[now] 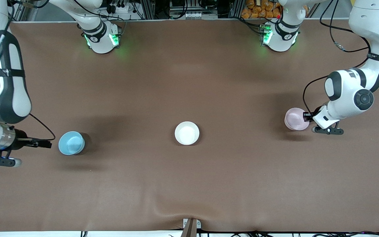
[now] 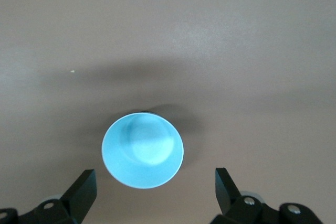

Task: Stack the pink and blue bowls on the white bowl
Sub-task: 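Grasp the pink bowl rim with the left gripper while the right grasps blue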

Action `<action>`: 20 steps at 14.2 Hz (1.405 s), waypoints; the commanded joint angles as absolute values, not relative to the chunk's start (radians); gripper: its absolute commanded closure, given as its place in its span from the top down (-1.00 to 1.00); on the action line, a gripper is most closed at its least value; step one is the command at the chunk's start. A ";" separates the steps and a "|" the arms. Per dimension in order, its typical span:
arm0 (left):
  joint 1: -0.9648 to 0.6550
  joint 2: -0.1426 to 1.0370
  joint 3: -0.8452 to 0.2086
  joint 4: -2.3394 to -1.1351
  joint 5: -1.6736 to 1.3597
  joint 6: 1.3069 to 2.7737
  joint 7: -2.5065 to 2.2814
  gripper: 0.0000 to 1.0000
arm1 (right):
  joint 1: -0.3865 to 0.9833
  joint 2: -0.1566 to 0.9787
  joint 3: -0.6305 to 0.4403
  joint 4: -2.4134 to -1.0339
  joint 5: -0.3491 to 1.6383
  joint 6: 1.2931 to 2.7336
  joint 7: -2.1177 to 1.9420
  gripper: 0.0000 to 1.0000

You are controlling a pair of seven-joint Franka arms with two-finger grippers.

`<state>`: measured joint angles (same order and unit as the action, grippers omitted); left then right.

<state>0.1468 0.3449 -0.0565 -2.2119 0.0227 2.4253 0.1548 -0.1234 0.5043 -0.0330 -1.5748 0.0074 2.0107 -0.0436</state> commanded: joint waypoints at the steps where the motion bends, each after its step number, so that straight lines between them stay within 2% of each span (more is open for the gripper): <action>1: 0.147 0.328 -0.072 -2.184 0.034 2.366 0.107 -1.00 | -0.156 0.492 -0.023 -1.708 0.008 2.130 -0.095 1.00; 3: 0.147 0.315 -0.089 -2.126 0.019 2.277 0.103 -1.00 | -0.160 0.494 -0.023 -1.788 0.008 2.210 -0.095 1.00; 5: 0.147 0.313 -0.120 -2.010 -0.055 2.127 0.097 -1.00 | -0.161 0.517 -0.023 -1.827 0.009 2.275 -0.095 1.00; 7: 0.137 0.321 -0.144 -1.901 -0.104 2.027 0.071 -1.00 | -0.164 0.551 -0.023 -1.827 0.009 2.283 -0.095 1.00; 10: 0.079 0.327 -0.195 -1.798 -0.106 1.953 -0.093 -1.00 | -0.166 0.584 -0.023 -1.827 0.011 2.283 -0.095 1.00; 11: 0.046 0.334 -0.196 -1.772 -0.104 1.950 -0.141 -1.00 | -0.167 0.595 -0.023 -1.825 0.014 2.286 -0.095 0.61; 12: 0.004 0.340 -0.195 -1.738 -0.104 1.941 -0.170 -1.00 | -0.167 0.600 -0.023 -1.825 0.015 2.293 -0.089 -0.11; 13: -0.036 0.350 -0.195 -1.712 -0.100 1.928 -0.208 -1.00 | -0.167 0.606 -0.023 -1.825 0.017 2.307 -0.083 -0.74; 14: -0.055 0.362 -0.196 -1.682 -0.097 1.924 -0.251 -1.00 | -0.167 0.610 -0.023 -1.822 0.017 2.313 -0.081 -1.00; 20: -0.228 0.492 -0.199 -1.514 -0.139 1.924 -0.469 -1.00 | -0.166 0.603 -0.023 -1.801 0.018 2.324 -0.080 -1.00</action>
